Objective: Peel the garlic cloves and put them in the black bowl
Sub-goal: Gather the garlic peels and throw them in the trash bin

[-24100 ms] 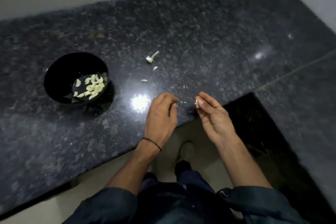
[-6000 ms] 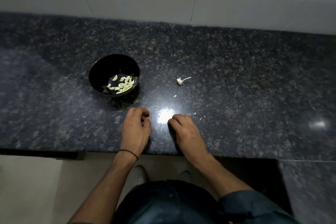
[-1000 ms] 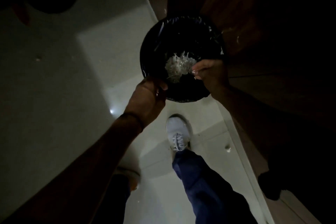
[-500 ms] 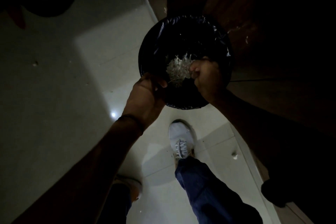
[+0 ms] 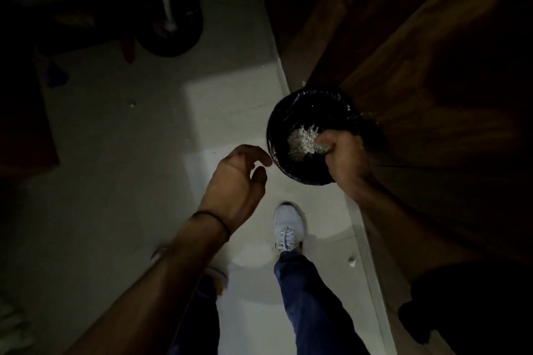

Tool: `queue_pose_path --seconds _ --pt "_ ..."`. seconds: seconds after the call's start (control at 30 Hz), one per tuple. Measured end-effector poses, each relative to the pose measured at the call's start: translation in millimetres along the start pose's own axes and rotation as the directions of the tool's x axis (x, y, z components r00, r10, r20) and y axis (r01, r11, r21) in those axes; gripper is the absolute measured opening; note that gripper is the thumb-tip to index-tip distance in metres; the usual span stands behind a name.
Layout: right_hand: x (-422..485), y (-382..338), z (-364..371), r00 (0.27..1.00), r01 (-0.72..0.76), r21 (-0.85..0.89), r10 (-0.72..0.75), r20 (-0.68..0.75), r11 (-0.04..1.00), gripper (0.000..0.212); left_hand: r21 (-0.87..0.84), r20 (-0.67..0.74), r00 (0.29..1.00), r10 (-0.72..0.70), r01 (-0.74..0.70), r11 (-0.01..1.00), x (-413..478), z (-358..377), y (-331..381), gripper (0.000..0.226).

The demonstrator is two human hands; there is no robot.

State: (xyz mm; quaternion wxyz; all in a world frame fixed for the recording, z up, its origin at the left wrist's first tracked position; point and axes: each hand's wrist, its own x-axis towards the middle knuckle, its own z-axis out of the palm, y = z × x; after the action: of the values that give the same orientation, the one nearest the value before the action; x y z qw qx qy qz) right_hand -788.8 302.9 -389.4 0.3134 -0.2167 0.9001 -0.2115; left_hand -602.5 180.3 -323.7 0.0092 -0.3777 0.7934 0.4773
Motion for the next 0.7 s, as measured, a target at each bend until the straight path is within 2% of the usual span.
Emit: queue_pose_path --seconds 0.07,0.23,0.4,0.5,0.57,0.7 --pt "-29.1 -39.0 -10.6 1.000 0.022 0.071 -0.022 -0.008 0.997 0.045 -0.012 -0.039 0.999 -0.027 0.026 1.000 -23.8 -26.9 10.0 0.022" --pt "-121.0 -151.0 -26.8 0.981 0.097 0.407 -0.156 0.115 0.908 0.026 -0.051 -0.146 0.981 -0.130 0.124 0.991 -102.9 -109.7 27.2 0.021" --pt "-222.8 -281.7 -24.1 0.917 0.141 0.545 -0.317 0.244 0.827 0.024 -0.069 -0.349 0.914 -0.206 0.194 0.979 -205.3 -220.7 26.2 0.023" --pt "-278.9 -361.7 -12.4 0.851 0.148 0.588 -0.405 0.333 0.795 0.020 -0.112 -0.477 0.840 -0.258 0.233 0.966 -270.2 -285.2 18.0 0.023" --pt "-316.1 -412.9 1.6 0.789 0.162 0.606 -0.472 0.394 0.778 0.019 -0.155 -0.577 0.766 -0.283 0.238 0.959 -316.5 -324.9 8.4 0.021" --pt "-379.7 -505.0 37.1 0.647 0.260 0.606 -0.601 0.469 0.752 0.022 -0.259 -0.781 0.539 -0.315 0.179 0.949 -395.6 -388.1 -15.7 0.017"
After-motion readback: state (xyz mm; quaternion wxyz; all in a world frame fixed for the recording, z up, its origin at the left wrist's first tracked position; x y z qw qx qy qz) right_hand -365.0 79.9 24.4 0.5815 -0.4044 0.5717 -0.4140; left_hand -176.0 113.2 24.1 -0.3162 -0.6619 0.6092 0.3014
